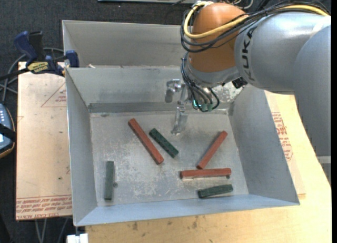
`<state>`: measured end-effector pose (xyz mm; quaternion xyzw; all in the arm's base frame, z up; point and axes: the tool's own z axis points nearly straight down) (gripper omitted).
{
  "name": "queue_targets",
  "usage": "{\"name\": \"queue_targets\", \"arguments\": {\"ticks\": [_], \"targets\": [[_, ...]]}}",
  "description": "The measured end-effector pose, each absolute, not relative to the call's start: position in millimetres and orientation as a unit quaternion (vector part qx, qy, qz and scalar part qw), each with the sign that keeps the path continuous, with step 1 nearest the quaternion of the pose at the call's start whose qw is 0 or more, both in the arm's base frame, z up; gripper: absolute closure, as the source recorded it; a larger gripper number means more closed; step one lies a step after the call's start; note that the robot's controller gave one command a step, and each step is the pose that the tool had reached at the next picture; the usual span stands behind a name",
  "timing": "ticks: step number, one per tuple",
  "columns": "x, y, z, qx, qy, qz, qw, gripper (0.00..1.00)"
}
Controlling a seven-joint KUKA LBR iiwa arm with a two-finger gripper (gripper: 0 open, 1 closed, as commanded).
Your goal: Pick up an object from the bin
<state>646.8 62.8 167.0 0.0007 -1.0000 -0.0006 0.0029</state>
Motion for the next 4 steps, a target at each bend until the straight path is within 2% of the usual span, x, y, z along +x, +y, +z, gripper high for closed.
{"name": "queue_targets", "arguments": {"ticks": [1, 2, 3, 4], "targets": [[644.2, 61, 107, 0.134, -0.991, -0.001, 0.001, 0.0], [567.2, 131, 72, 0.063, -0.998, -0.002, -0.003, 0.0], [541.0, 157, 71, 0.275, -0.961, -0.001, 0.0, 0.0], [541.3, 156, 71, 0.273, -0.962, -0.001, 0.0, 1.0]]}}
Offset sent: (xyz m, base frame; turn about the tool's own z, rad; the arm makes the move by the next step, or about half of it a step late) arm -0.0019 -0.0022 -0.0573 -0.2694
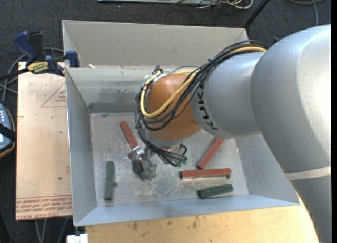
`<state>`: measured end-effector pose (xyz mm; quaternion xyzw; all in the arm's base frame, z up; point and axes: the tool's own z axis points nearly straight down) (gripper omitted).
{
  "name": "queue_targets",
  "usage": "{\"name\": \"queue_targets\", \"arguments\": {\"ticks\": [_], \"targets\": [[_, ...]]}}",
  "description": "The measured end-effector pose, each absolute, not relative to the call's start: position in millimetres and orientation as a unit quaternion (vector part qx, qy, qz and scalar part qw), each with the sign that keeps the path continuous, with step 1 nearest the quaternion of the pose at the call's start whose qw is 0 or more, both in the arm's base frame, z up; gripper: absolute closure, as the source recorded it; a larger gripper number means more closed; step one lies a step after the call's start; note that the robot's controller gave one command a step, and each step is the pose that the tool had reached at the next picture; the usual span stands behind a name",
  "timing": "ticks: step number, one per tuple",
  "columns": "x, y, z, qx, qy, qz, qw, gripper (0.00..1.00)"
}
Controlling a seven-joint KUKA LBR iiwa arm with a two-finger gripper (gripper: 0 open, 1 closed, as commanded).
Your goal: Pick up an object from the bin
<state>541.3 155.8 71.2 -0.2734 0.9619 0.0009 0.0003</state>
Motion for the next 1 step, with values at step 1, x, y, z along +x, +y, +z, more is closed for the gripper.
{"name": "queue_targets", "arguments": {"ticks": [1], "targets": [[541.5, 155.7, 71.2, -0.274, 0.962, 0.001, 0.001, 0.0]]}}
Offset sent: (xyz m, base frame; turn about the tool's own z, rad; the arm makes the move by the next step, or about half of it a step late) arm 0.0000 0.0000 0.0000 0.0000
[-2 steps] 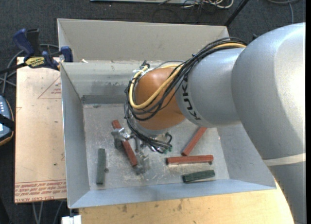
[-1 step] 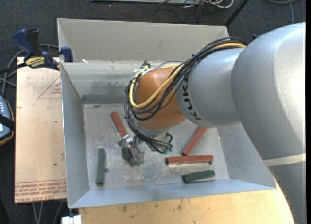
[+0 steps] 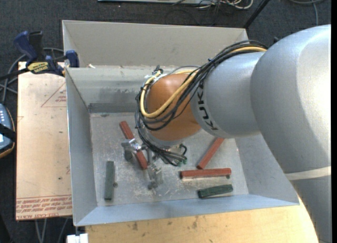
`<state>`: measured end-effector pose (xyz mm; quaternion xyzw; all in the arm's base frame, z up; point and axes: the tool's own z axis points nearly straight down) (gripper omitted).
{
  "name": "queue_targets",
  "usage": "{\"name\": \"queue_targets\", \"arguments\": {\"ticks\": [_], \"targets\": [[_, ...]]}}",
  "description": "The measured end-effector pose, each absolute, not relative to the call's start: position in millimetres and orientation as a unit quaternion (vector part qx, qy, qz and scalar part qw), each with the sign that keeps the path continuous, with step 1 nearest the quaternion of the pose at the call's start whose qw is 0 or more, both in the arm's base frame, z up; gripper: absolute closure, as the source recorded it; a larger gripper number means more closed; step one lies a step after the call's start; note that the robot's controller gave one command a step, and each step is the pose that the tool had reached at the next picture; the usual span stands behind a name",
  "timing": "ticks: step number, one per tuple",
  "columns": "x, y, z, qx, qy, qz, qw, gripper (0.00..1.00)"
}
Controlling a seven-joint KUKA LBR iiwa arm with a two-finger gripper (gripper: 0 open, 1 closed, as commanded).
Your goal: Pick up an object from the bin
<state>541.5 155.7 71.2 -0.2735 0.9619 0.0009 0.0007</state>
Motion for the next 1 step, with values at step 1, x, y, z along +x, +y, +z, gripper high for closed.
{"name": "queue_targets", "arguments": {"ticks": [1], "targets": [[578.4, 78.5, 70.3, -0.17, 0.985, -0.001, 0.002, 0.0]]}}
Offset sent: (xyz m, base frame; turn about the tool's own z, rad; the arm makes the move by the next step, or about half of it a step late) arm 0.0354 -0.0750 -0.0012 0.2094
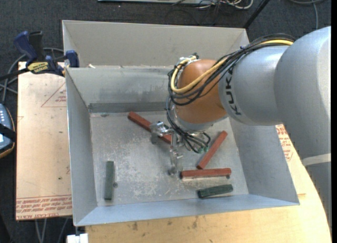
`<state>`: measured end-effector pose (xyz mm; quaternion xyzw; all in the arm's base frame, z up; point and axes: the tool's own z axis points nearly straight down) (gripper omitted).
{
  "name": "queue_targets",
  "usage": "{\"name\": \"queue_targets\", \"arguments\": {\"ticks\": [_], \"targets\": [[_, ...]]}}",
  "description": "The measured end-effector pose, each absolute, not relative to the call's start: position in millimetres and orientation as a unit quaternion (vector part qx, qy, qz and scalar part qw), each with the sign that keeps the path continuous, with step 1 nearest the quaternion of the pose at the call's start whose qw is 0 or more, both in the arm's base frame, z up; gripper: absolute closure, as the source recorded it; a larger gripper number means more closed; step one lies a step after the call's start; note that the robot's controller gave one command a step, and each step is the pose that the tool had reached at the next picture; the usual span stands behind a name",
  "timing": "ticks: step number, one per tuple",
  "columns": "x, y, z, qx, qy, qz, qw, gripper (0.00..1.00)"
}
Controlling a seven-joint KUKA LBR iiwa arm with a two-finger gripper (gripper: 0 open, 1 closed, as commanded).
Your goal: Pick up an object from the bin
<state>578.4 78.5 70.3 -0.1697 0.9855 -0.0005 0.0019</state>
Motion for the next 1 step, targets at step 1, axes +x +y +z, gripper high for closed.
{"name": "queue_targets", "arguments": {"ticks": [1], "targets": [[628.1, 7.5, 116.3, -0.132, 0.991, -0.002, 0.006, 0.0]]}}
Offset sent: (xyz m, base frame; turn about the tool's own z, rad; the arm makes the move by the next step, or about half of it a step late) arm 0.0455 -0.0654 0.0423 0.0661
